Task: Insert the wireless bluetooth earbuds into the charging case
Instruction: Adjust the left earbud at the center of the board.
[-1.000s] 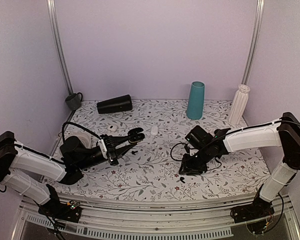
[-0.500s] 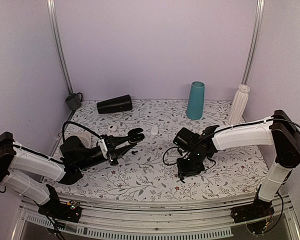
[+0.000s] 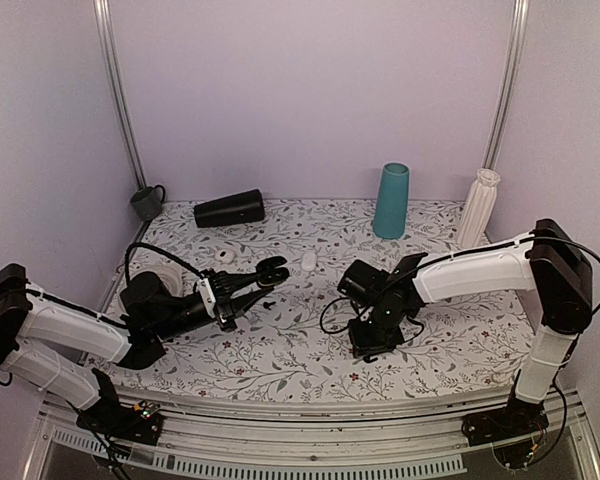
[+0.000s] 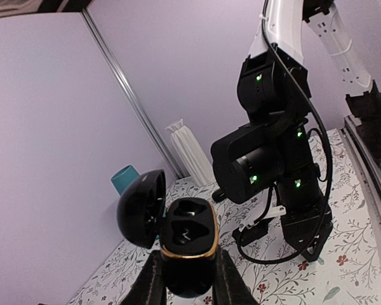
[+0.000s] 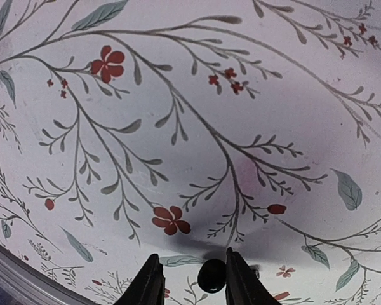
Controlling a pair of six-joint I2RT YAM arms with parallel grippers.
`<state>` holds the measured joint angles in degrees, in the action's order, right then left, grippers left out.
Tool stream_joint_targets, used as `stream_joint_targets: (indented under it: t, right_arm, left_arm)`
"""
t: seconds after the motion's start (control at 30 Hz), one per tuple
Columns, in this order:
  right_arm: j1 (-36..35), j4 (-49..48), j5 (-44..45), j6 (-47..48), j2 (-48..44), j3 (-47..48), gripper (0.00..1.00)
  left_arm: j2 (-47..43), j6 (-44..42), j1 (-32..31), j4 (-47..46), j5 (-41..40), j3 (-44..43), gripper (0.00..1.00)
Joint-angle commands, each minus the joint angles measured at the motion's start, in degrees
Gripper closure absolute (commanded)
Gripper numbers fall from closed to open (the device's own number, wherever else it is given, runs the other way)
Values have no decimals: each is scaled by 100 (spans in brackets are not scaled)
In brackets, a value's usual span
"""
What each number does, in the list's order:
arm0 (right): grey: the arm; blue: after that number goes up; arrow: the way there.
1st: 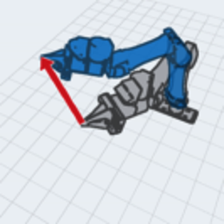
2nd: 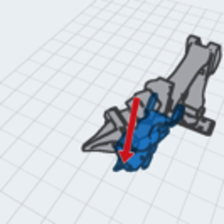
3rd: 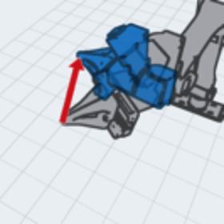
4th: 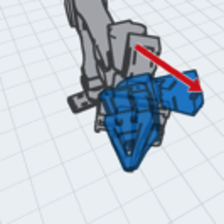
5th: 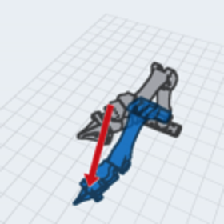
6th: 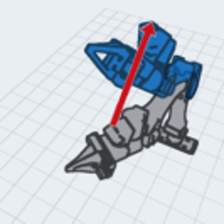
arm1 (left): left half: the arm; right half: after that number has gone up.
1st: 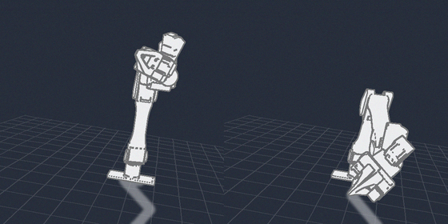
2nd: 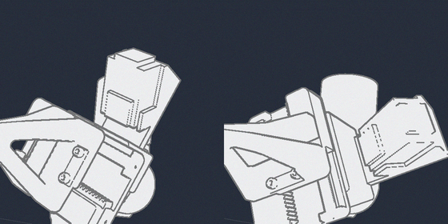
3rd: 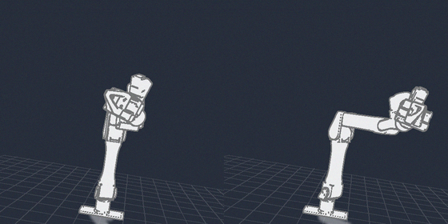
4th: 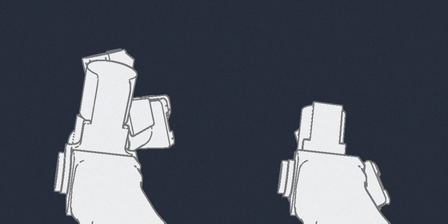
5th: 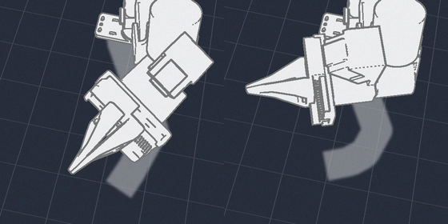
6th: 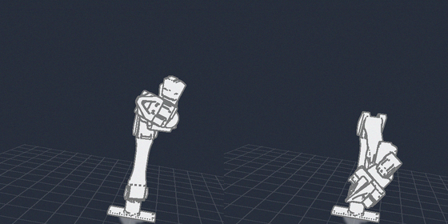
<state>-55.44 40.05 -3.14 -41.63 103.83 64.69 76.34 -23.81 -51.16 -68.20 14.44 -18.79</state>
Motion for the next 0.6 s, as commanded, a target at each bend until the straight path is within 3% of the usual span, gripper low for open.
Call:
stream_joint_targets:
  t: [0.0,0.23,0.57]
  right_arm:
    - [-98,135,116,-40,142,208,67]
    - [-159,370,426,349,-7,49,64]
    - [-188,228,55,269,-220,-217,61]
  left_arm:
    - [-105,-13,-89,-60,-46,-64,100]
    - [-80,7,-94,-96,-20,-66,100]
    - [-49,25,-92,-105,-12,-75,100]
